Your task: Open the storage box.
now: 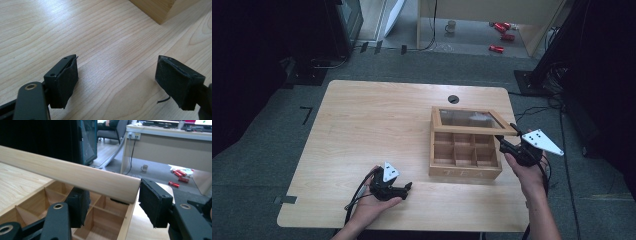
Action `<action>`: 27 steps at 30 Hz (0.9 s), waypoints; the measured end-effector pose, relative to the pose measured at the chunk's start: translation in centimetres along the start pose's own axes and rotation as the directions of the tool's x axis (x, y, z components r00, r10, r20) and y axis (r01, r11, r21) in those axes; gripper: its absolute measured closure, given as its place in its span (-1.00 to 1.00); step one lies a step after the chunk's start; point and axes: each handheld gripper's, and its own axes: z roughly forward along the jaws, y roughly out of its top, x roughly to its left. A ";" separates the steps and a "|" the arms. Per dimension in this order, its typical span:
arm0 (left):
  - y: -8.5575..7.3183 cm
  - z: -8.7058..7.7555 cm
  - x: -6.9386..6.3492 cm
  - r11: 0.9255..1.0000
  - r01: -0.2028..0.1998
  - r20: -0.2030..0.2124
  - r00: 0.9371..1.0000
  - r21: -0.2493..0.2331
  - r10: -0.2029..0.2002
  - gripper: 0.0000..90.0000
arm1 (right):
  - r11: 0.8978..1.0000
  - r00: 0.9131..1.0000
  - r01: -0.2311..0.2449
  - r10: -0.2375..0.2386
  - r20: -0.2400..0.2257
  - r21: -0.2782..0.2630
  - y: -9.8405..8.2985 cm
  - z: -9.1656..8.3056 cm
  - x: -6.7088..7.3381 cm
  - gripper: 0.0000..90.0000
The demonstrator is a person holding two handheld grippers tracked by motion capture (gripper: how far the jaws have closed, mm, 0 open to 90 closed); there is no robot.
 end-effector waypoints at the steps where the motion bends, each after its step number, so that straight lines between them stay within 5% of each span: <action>1: 0.0 0.0 0.0 1.000 -0.001 -0.001 1.000 0.001 0.001 -0.58 | 1.000 1.000 0.004 -0.004 -0.005 -0.004 0.2 0.1 -0.1 -0.04; 13: 0.1 0.0 0.1 1.000 0.001 0.008 1.000 0.003 -0.001 -0.58 | 0.997 0.998 0.048 -0.051 -0.042 -0.057 2.3 2.2 -1.8 -0.04; 21: 0.2 0.1 0.3 1.000 0.009 0.018 1.000 0.000 -0.009 -0.58 | 0.997 0.990 0.053 -0.060 -0.125 -0.060 3.3 4.2 -3.5 -0.03; 27: 0.2 0.1 0.4 1.000 0.013 0.024 1.000 -0.002 -0.013 -0.58 | 0.995 0.990 0.071 -0.079 -0.117 -0.069 4.0 5.0 -4.1 0.10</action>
